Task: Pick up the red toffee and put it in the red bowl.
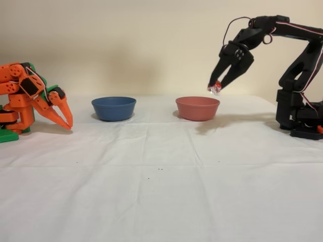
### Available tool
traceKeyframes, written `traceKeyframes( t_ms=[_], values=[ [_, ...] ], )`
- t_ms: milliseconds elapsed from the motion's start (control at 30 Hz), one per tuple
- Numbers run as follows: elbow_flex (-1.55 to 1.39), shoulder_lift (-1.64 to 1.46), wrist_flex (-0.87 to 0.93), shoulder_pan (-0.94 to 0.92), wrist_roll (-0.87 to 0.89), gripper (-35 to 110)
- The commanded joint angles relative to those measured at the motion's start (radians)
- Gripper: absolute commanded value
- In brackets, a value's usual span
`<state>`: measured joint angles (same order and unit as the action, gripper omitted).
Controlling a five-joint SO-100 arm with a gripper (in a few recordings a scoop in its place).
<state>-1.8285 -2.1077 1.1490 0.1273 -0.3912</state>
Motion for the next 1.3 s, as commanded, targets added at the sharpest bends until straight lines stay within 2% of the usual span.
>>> traceKeyframes(
  t_ms=[0, 500, 867, 1267],
  values=[
    [0.153, 0.006, 0.031, -0.044, -0.018, 11],
    [0.505, 0.209, 0.126, -0.241, -0.051, 11],
    [0.541, 0.305, 0.11, -0.394, -0.037, 11],
    [0.762, 0.497, 0.13, -0.574, -0.054, 11]
  ],
)
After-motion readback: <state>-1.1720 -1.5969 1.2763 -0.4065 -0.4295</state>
